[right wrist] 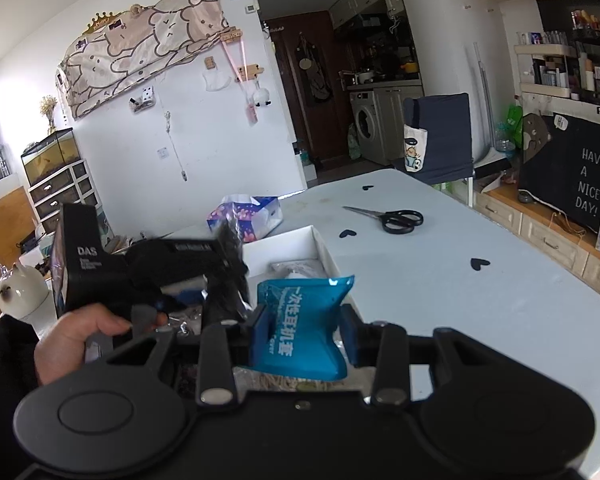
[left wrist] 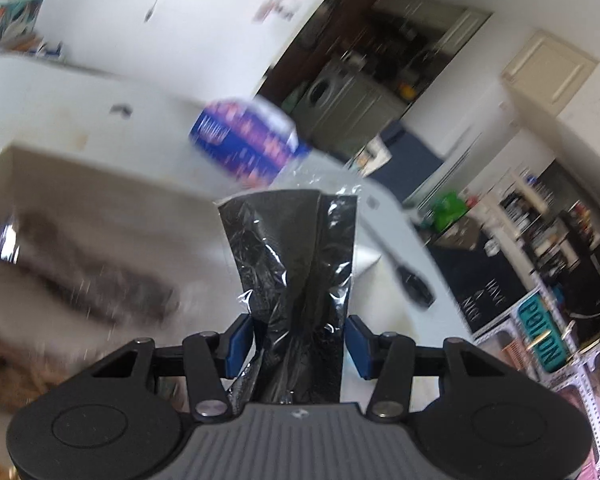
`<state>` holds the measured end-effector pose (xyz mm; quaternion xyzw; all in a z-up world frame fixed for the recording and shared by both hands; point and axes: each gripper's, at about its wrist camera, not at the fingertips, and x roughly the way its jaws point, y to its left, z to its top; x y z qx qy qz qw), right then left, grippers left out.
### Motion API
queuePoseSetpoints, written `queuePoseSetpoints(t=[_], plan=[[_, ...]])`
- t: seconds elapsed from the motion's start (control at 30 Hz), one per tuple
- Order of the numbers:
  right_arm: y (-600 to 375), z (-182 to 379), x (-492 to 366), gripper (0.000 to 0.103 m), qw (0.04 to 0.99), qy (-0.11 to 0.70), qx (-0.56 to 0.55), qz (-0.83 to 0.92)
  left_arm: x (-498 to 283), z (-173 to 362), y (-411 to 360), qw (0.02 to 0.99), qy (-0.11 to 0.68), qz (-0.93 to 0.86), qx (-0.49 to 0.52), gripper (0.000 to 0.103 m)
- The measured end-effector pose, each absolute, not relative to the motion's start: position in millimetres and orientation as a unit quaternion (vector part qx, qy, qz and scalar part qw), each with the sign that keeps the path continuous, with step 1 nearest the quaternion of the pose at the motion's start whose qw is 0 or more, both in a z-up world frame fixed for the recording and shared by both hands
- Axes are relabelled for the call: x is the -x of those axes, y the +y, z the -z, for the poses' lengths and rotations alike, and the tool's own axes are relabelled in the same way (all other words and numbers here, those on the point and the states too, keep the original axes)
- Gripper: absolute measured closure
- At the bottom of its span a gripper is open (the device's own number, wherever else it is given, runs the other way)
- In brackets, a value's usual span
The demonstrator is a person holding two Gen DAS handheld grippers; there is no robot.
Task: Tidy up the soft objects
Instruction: 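Lower both items into the tray and open both tools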
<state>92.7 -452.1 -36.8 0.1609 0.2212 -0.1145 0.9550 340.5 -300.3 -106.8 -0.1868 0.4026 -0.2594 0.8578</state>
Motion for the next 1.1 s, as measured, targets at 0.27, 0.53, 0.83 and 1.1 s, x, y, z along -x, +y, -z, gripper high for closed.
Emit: queuePoseSetpoints(t=[0.27,0.53,0.83,1.1], plan=[[-450.0,37.6,-99.6,0.064,0.957,0.221,-0.163,0.097,-334.5,107.2,-288.9,0.821,0.46,0.287,0.179,0.01],[-459.6,36.7,-121.0,0.064,0.953,0.237,-0.173,0.074,-313.9,69.1,-261.0,0.837,0.418,0.331,0.123,0.01],[-469.9,47.3,-207.8,0.064,0.941,0.286,-0.177,0.043,-271.6,41.6,-226.8,0.879,0.333,0.341,0.001,0.01],[-450.2,81.6,-287.5,0.064,0.912,0.383,-0.143,0.02,-271.2,40.8,-198.7,0.883,0.333,0.33,0.013,0.01]])
